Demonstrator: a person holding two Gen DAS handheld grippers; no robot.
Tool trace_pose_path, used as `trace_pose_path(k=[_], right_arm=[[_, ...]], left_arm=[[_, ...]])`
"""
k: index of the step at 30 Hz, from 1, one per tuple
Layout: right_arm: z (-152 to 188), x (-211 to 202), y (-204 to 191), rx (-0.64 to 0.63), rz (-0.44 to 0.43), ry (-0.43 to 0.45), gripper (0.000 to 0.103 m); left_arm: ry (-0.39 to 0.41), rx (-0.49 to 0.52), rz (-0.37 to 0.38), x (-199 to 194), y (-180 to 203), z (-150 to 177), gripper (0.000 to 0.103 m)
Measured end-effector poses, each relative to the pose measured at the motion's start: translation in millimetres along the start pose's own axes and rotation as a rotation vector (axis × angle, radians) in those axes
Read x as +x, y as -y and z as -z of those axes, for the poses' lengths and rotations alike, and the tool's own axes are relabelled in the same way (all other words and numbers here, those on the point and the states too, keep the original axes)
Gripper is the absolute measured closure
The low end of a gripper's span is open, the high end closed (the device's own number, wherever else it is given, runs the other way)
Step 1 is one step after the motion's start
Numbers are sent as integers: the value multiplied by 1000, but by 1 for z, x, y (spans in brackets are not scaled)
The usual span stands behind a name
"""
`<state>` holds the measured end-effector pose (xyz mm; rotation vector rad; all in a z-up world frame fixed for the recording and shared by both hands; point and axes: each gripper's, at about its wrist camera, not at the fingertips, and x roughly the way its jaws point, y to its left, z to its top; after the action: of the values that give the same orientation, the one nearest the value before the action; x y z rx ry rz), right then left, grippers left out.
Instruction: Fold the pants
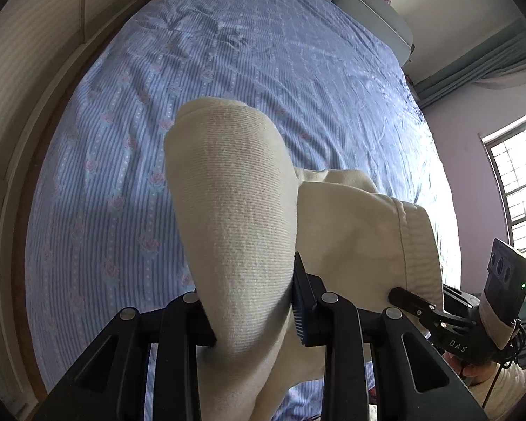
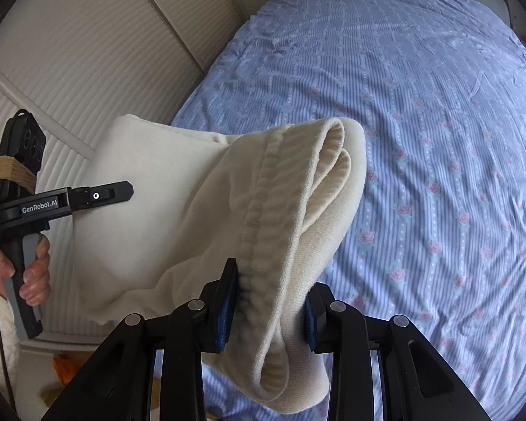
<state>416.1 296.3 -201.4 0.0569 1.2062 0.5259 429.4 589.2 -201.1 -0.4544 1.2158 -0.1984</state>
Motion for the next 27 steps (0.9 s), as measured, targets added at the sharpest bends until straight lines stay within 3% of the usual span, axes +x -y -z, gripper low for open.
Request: trace_pose_path(k=[8, 12, 14, 16, 18, 20, 23, 27], right_arm=[[-37, 61, 10, -19, 71, -73, 71], [-38, 87, 24, 16, 105, -142, 68], [-35, 98, 32, 43, 132, -204, 64], [-29, 100, 38, 63, 159, -232, 49], [-26, 90, 42, 55, 231, -181, 43], [-30, 76, 47, 41, 319, -136, 35], [-36, 49, 55, 82, 271, -81, 34], [-34, 6, 49, 34, 245, 4, 20]], left_arm=[[-71, -6, -77, 61, -28, -37, 73], [-118, -20, -159, 84, -42, -41, 65], [-119, -35, -206, 86, -51, -41, 61], [-84, -42, -280, 77, -59, -39, 55], [-19, -16, -391, 59, -62, -37, 46], [39, 28, -444, 39, -58, -32, 43], [88, 102, -490, 13, -35, -16, 37], [148, 150, -511, -22, 2, 10, 23]])
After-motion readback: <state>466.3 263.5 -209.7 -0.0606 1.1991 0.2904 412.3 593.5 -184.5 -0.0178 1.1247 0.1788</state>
